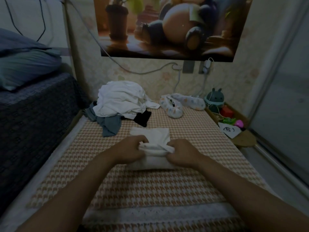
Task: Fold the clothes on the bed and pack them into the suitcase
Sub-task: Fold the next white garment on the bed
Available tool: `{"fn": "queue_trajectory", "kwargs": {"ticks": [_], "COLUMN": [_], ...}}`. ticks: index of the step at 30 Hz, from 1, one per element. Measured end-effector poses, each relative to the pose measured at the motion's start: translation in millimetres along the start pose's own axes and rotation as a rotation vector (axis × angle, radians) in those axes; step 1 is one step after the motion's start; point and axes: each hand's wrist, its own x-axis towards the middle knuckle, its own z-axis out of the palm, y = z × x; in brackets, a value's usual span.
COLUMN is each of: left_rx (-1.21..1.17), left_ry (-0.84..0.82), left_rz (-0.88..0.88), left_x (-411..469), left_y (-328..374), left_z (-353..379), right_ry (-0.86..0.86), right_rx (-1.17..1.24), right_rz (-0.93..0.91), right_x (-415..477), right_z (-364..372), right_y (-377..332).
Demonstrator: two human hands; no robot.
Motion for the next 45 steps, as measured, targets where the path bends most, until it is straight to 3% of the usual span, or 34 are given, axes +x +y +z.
{"fn": "queue_trajectory", "kwargs": {"ticks": [2,5,7,9,12,16,18,21,23,26,31,34,39,45], "left_rx": [-0.155,-0.163,-0.007,0.276,0.448,0.486,0.423,0.327,0.21,0.061,0.344,0.342,0.152,-0.241], "left_ry": [0.091,0.274,0.427,0.521,0.388,0.061,0.0,-0.058,-0.059,-0.013,0.088,0.076,-0.073,0.128], "left_rz": [-0.043,-0.134,-0.167,0.0,0.272,0.009,-0.03,-0.058,-0.086,-0.103,0.06,0.092,-0.093,-0.234], "left_x": [-3,1,7,12,16,16,22,31,35,34,16,5,10,12], "left_y": [-7,-17,-17,-10,3,-9,-16,-18,-23,-30,-47,-67,-55,-49], "left_z": [-10,0,14,25,45,73,73,67,65,61,49,49,34,3], "right_ry": [0.038,0.158,0.207,0.222,0.256,0.265,0.278,0.422,0.297,-0.023,-0.207,-0.355,-0.281,-0.12], "right_rx": [0.138,0.195,0.21,0.226,0.222,0.14,-0.028,-0.247,-0.25,-0.168,-0.144,-0.195,-0.192,0.232], "right_rz": [0.062,0.154,0.197,0.25,0.291,0.43,0.401,-0.072,-0.328,-0.165,0.009,0.011,0.034,0.164], "right_x": [2,11,18,25,39,51,53,54,47,29,25,26,35,37], "right_z": [-11,-6,5,14,24,36,40,43,45,48,37,31,24,-14], "right_y": [0,7,11,12,12,19,23,27,32,29,32,39,34,33]}}
